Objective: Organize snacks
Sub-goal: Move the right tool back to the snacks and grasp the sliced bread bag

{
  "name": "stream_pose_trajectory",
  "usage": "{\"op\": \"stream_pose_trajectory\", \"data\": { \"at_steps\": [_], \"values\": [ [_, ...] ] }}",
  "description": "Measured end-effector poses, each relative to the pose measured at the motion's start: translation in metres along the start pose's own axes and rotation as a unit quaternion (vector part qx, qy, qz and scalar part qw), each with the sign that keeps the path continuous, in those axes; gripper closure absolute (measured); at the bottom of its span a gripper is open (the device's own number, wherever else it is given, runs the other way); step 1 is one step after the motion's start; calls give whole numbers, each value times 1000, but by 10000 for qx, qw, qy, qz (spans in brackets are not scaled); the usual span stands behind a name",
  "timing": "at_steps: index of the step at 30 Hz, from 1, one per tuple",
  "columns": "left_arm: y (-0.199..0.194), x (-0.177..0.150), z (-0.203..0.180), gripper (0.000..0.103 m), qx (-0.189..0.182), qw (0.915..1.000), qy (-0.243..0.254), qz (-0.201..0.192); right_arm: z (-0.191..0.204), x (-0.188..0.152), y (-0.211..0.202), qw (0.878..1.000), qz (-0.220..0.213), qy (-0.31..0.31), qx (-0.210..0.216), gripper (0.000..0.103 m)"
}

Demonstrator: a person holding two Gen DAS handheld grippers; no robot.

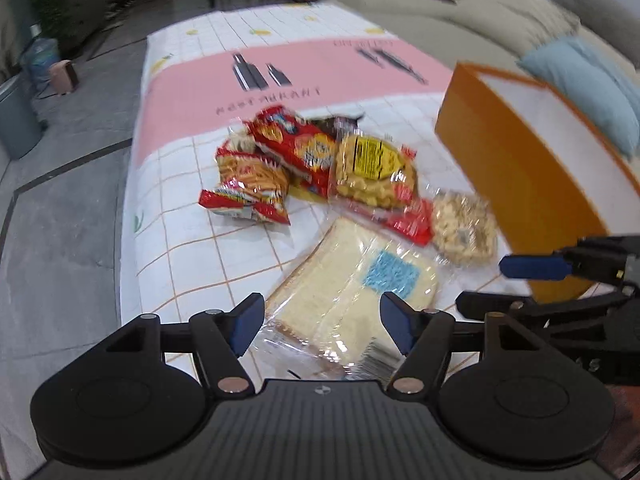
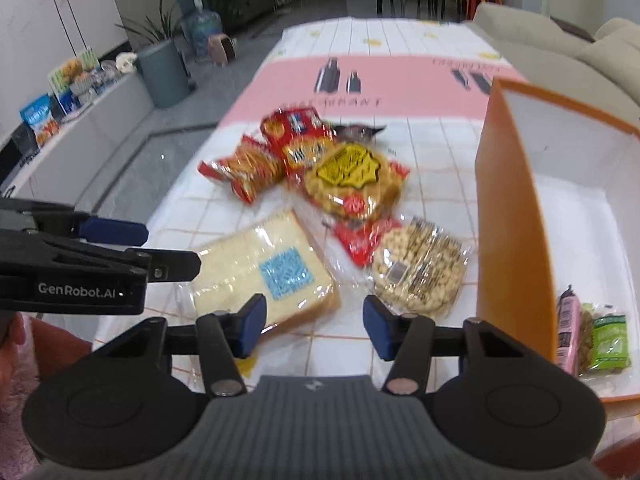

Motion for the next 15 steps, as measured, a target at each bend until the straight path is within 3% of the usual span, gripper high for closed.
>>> {"op": "stream_pose_trajectory", "data": {
  "at_steps": [7, 10, 15],
  "values": [
    [29, -10, 15, 31, 24, 9985, -197, 501, -4, 2, 28, 9994, 266, 215, -19, 50],
    [32, -13, 14, 42, 164, 9979, -153, 605, -6, 4, 38, 9991, 301, 296, -6, 50],
    [36, -17, 12, 43, 242, 9967, -262, 729, -14, 4, 56, 9979, 463, 443, -89, 49]
  ]
}}
Point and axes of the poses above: each gripper's, at about its wrist camera, not at the fingertips, and y roughly the way its jaws point, z to its left, x to its top, the point moved 9 cm from there along y, roughly the way its jaws point, and after that the axes turned 1 degree about -x, right-handed, at the moved point
